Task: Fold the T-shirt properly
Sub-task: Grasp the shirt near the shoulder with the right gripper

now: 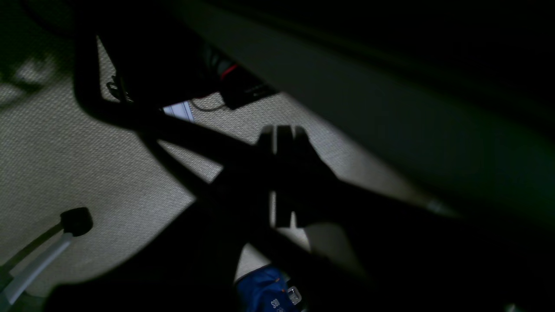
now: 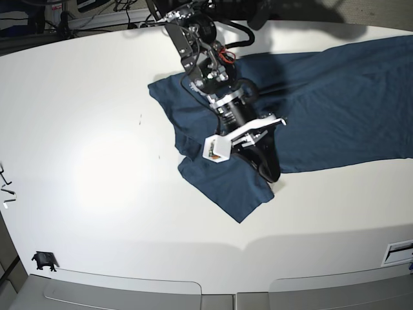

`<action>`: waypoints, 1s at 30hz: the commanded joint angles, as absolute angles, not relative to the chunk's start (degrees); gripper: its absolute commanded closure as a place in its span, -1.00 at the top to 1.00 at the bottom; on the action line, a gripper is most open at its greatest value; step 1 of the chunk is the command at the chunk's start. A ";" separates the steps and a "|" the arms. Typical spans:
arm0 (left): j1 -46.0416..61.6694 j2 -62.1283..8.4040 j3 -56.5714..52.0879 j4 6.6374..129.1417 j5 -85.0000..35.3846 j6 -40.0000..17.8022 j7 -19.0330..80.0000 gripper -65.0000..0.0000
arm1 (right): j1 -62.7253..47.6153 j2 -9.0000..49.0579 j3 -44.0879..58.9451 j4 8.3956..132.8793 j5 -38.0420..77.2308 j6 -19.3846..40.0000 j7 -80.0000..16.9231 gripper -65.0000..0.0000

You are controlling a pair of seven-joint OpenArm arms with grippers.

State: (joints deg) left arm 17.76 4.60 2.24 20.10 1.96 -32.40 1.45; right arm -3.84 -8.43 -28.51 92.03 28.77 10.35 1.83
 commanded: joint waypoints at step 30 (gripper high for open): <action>18.26 5.37 2.35 20.21 2.07 -33.93 1.23 -1.00 | -1.15 -9.00 -28.36 93.10 7.42 27.00 -56.21 -1.00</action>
State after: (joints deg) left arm 17.76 4.60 2.24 20.10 1.96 -32.38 1.48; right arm -2.07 -8.29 -28.32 92.01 7.03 27.16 -57.36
